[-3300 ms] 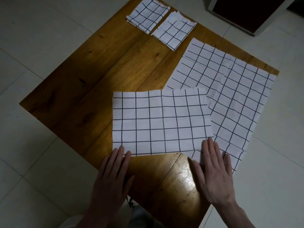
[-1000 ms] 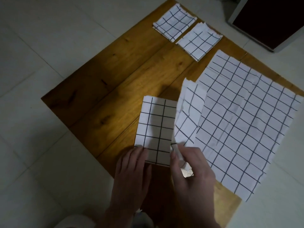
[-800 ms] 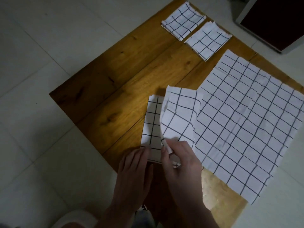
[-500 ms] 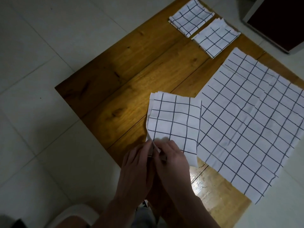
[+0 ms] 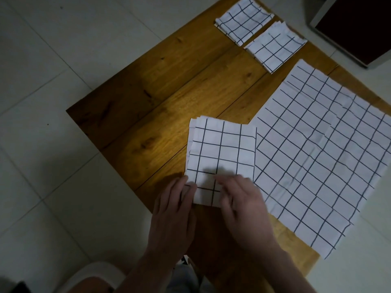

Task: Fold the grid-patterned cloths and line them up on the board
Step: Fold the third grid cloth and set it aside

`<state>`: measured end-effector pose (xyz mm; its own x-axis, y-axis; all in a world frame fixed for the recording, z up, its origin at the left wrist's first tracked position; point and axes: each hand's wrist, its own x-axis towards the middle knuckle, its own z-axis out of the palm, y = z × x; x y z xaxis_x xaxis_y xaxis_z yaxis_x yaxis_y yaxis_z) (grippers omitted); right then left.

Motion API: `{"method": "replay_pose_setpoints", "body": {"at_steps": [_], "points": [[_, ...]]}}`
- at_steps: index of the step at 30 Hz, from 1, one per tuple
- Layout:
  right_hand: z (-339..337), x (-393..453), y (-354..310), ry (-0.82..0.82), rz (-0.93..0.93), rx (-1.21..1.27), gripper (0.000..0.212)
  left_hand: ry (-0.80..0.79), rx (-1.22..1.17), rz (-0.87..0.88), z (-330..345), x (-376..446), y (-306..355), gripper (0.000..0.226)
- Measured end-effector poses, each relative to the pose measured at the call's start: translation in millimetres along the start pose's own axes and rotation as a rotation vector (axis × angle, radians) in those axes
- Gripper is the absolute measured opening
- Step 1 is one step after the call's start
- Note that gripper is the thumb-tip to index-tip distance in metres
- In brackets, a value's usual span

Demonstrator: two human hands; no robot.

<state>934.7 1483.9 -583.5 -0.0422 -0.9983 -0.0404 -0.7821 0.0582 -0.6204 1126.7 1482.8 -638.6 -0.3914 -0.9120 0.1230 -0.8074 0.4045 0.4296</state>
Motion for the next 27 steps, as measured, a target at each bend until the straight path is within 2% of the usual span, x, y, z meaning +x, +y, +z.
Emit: {"method": "replay_pose_setpoints", "body": {"at_steps": [5, 9, 14, 22, 27], "points": [[-27, 15, 59, -0.049, -0.134, -0.27, 0.042, -0.084, 0.026, 0.163, 6, 0, 6, 0.05], [-23, 20, 91, -0.104, -0.237, -0.356, 0.041, -0.126, 0.092, 0.18, 12, -1, 5, 0.049], [-21, 17, 96, -0.119, -0.191, -0.389, 0.044, -0.154, 0.151, 0.176, 11, -2, 2, 0.049], [-21, 2, 74, -0.084, -0.13, -0.528, 0.051, -0.112, 0.237, 0.01, 5, 23, -8, 0.05], [-11, -19, 60, -0.103, -0.099, -0.51, 0.054, -0.088, 0.277, -0.077, 8, 53, -4, 0.058]]}}
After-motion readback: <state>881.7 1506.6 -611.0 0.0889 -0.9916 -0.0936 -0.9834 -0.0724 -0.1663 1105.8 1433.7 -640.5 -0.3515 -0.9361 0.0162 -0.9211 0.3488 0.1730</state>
